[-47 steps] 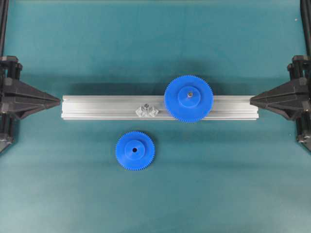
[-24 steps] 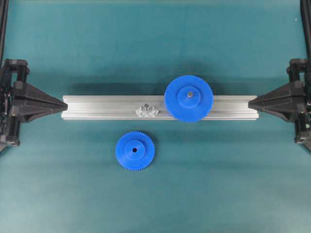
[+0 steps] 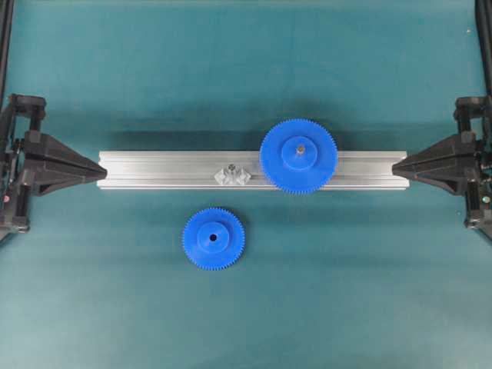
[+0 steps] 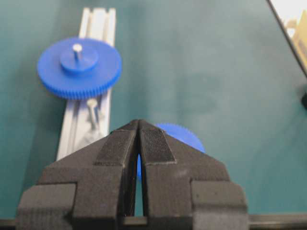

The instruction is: Find the location of the shaft and insert the small gear.

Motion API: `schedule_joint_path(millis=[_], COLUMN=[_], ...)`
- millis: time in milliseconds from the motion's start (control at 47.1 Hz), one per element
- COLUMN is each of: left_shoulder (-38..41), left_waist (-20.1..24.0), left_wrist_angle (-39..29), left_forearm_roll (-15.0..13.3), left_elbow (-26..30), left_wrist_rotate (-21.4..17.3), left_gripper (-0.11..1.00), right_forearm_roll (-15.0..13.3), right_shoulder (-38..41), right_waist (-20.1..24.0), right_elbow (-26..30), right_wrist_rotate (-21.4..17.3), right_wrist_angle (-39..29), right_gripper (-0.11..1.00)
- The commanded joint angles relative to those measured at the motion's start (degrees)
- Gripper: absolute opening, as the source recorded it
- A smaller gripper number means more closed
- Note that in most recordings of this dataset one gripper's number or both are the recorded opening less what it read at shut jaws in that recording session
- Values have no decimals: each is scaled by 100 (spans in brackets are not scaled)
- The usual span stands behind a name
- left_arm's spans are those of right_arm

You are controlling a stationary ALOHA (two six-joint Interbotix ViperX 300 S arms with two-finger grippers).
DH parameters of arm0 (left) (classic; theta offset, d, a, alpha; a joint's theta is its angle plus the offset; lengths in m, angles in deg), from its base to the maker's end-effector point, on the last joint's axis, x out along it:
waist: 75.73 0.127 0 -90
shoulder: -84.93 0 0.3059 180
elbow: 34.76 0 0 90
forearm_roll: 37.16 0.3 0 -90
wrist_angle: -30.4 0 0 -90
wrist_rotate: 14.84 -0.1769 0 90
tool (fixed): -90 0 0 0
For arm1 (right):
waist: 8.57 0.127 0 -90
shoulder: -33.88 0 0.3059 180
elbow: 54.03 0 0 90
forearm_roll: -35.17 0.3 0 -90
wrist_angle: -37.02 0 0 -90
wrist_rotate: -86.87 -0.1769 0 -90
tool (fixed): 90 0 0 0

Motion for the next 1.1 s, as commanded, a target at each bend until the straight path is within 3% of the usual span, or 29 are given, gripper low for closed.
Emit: schedule_joint_path(millis=[0, 212, 1083], left_shoulder=[53, 272, 1978], left_waist=[-53, -79, -246], left_wrist_angle=[-246, -738, -1020], left_forearm_roll=[18, 18, 18], left_elbow=[308, 562, 1292], left_wrist_rotate=[18, 9, 35], left_gripper=[0, 0, 0], right_forearm_roll=[0, 9, 0], right_shoulder=[44, 53, 53], right_waist=[-44, -70, -193], right_elbow=[202, 202, 185], right_wrist_rotate=[-53, -70, -70], right_wrist_angle=[-35, -149, -290], right_gripper=[0, 0, 0])
